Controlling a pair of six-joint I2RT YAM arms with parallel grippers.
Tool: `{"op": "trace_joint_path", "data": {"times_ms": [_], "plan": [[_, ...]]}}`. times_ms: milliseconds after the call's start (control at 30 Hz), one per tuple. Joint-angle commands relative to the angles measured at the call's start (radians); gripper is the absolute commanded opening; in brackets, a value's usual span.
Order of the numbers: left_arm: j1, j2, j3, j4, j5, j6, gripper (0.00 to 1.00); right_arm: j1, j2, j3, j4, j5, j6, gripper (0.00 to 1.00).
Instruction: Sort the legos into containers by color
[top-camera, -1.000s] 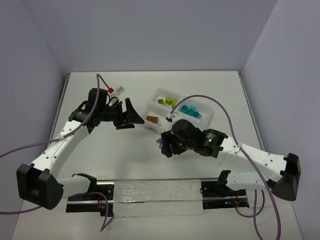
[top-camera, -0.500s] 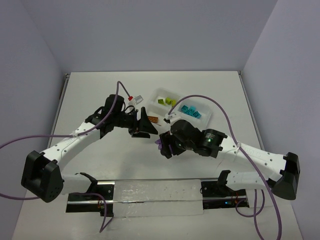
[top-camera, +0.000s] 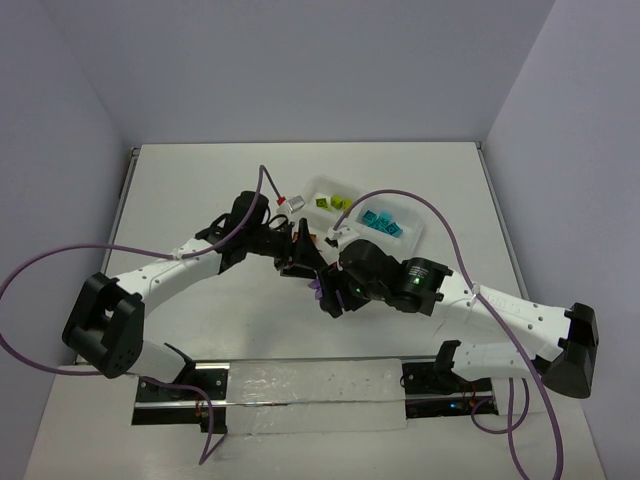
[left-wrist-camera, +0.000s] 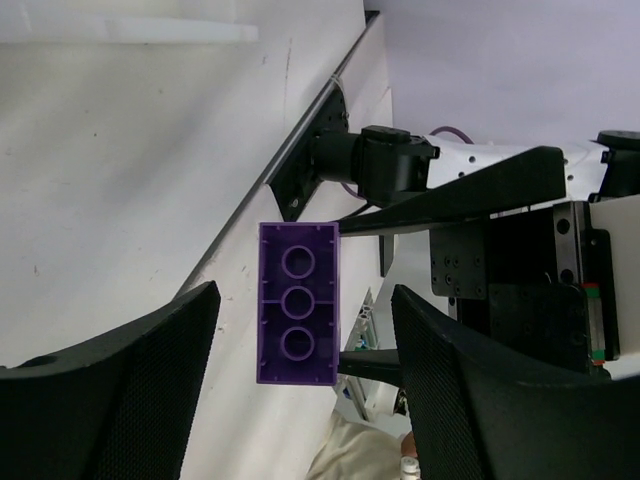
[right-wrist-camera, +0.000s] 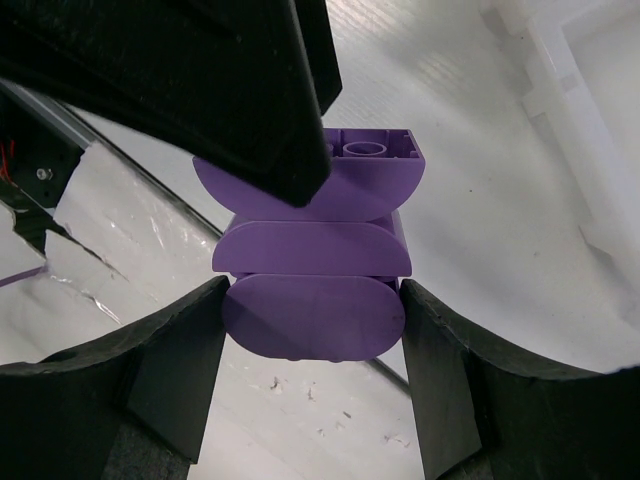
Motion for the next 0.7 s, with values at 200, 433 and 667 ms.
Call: {"op": "trace_joint_path", "data": {"times_ms": [200,433,667], "plan": [[-0.027,0.019,0.018,0.037,0.097,0.030,0.66,0.007,0.005,0.051,0.022,0.041,-0.019,0.39],[-0.037,0.019,0.028,0.032,0.113,0.043,0.32,0.007,0.007,0.051,0.007,0.074,-0.016,0.39],[-0.037,0.021,0.048,-0.024,0.091,0.081,0.00,0.008,0.011,0.059,-0.001,0.100,-0.011,0.40]]}}
